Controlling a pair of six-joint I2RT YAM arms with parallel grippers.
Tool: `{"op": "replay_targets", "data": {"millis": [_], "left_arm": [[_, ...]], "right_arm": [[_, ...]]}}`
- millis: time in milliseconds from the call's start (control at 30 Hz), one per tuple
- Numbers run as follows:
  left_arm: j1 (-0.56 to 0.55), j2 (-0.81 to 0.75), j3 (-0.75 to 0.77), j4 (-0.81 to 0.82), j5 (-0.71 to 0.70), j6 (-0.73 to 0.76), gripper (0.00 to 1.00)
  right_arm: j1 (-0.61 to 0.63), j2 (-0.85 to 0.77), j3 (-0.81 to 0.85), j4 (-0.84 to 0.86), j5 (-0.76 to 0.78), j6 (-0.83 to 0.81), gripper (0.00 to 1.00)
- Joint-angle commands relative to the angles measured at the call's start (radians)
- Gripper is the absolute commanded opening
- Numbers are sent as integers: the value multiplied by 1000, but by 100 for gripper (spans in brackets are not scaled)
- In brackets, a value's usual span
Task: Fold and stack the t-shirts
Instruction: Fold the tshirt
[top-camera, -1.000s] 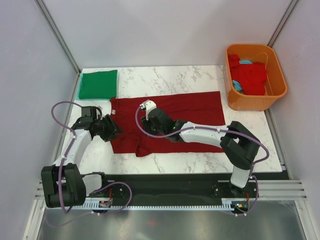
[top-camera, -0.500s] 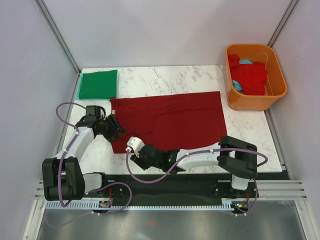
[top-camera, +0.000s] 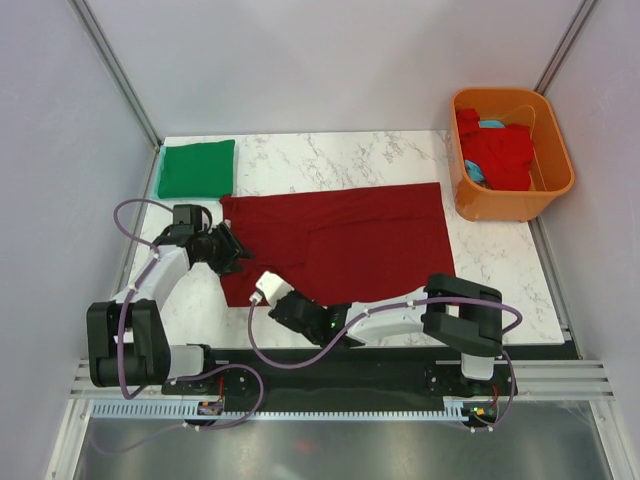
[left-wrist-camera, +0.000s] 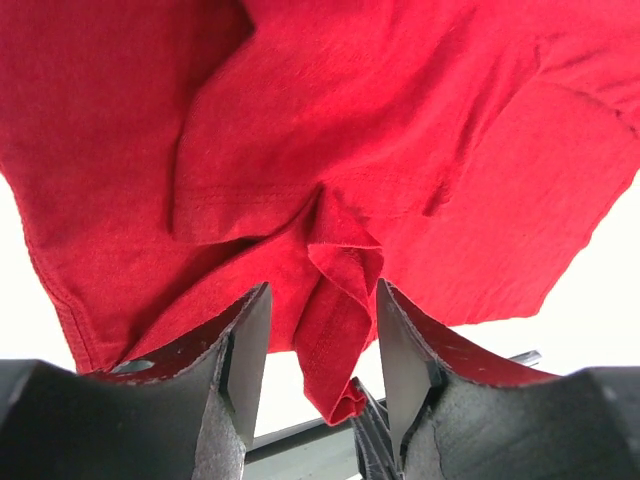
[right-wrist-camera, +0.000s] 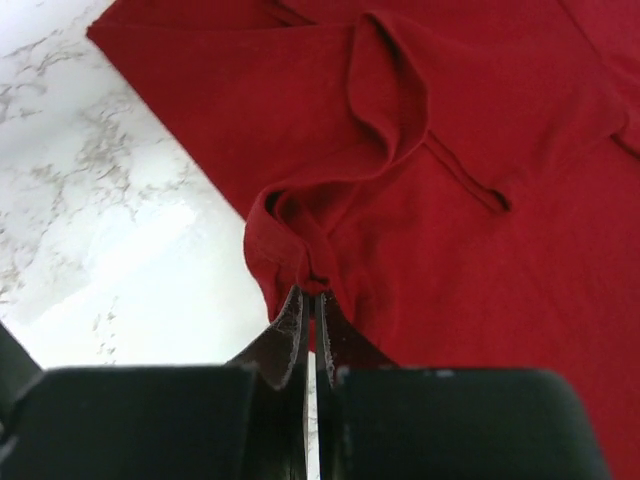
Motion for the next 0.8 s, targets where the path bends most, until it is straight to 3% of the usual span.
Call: {"op": "replay_targets", "data": {"millis": [0, 333, 600, 767], "left_arm": [[0, -30, 42, 29, -20, 35, 53], [-6, -36, 17, 32, -40, 75, 50], [-89, 4, 37, 55, -46, -5, 55], [-105, 100, 109, 75, -50, 146, 48]], "right_arm": [[-13, -47, 0, 45, 79, 34, 0], [-106, -80, -51, -7, 27, 197, 0], [-111, -107, -80, -32, 52, 260, 0], [-112, -130, -108, -34, 50, 274, 0]]}}
